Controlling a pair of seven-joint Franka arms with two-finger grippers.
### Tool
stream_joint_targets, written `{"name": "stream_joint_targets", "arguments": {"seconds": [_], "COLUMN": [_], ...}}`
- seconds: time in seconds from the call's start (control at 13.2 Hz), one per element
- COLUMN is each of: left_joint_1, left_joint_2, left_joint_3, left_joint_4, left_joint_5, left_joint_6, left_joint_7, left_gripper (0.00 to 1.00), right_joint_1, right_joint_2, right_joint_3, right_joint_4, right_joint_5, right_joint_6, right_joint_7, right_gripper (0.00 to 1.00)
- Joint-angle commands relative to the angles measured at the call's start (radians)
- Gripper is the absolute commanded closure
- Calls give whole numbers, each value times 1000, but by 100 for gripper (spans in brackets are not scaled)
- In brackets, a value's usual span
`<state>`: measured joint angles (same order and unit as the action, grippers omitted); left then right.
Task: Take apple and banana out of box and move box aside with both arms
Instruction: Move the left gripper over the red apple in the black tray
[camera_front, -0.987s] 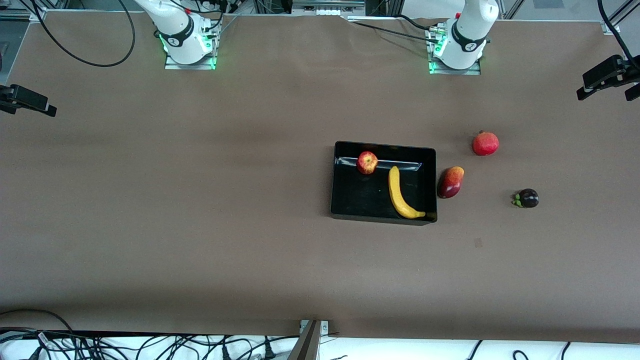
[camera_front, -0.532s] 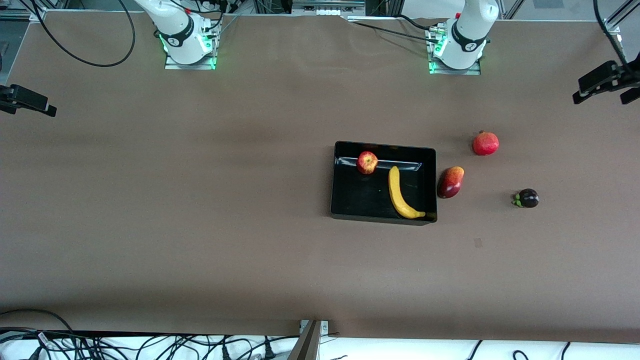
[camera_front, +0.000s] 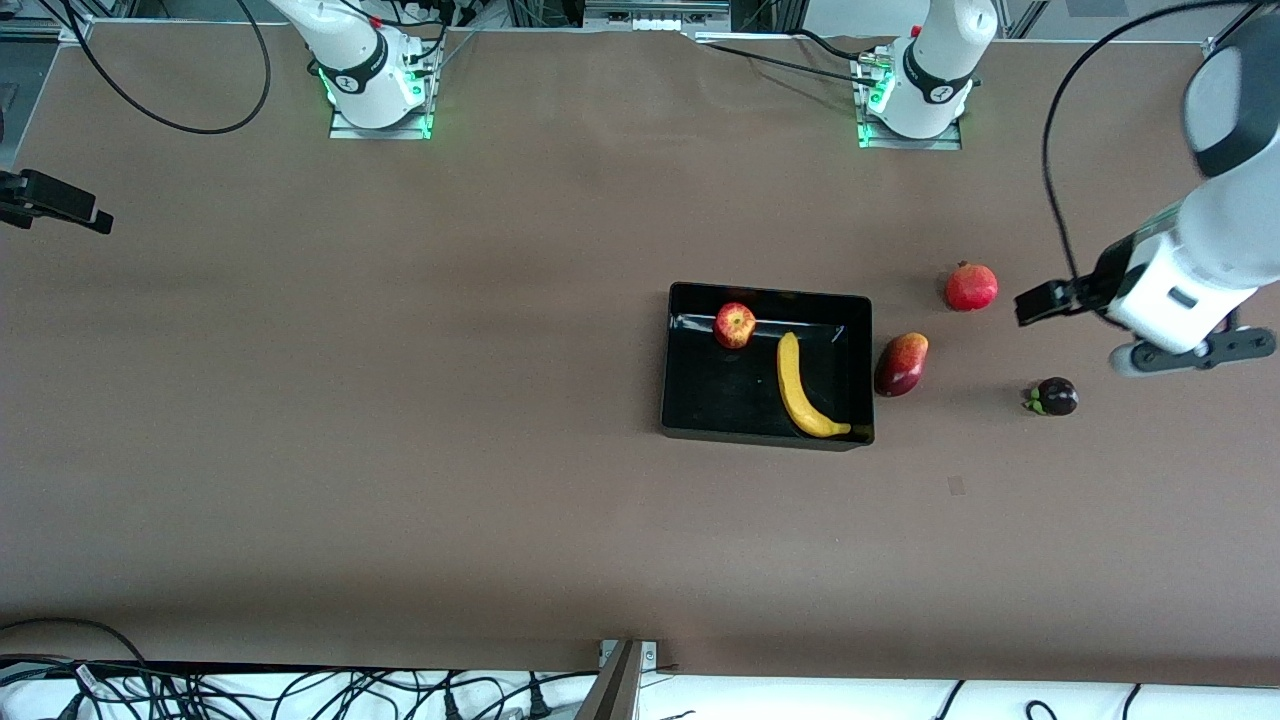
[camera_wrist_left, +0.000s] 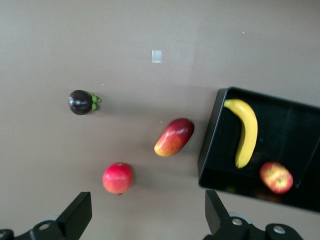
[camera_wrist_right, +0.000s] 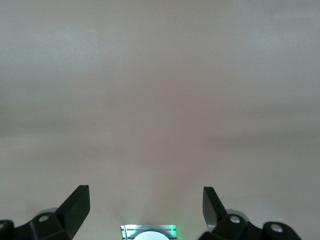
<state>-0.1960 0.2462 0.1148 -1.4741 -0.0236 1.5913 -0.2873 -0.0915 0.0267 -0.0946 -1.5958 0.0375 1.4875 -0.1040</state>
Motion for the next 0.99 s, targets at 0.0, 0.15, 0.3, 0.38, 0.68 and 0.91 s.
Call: {"name": "stream_joint_targets", "arguments": {"seconds": [0.0, 0.15, 0.3, 0.38, 0.68, 0.91], "left_joint_1": [-17, -62, -88, -106, -196, -255], "left_joint_2": [47, 100, 125, 136, 143, 148], "left_joint_3": [-29, -29, -32, -30, -30, -32], "left_joint_4": [5, 0, -3, -8, -122, -199], "left_joint_5": [-16, -29, -33, -71, -104, -125], "left_joint_6": [65, 125, 151, 157, 248, 317], "left_joint_7": [-163, -328, -435, -459, -541, -553], "left_gripper": [0, 0, 0, 0, 0, 0], "right_joint_1": [-8, -8, -8, -8, -8, -8], "right_joint_2": [9, 9, 9, 9, 9, 9], "right_joint_3": [3, 3, 3, 3, 3, 3], "right_joint_4": [20, 20, 20, 20, 20, 20], "right_joint_5": [13, 13, 13, 13, 13, 13], "right_joint_6": [-3, -3, -3, -3, -3, -3], "right_joint_7": [4, 4, 4, 4, 4, 4], "right_gripper": [0, 0, 0, 0, 0, 0]}}
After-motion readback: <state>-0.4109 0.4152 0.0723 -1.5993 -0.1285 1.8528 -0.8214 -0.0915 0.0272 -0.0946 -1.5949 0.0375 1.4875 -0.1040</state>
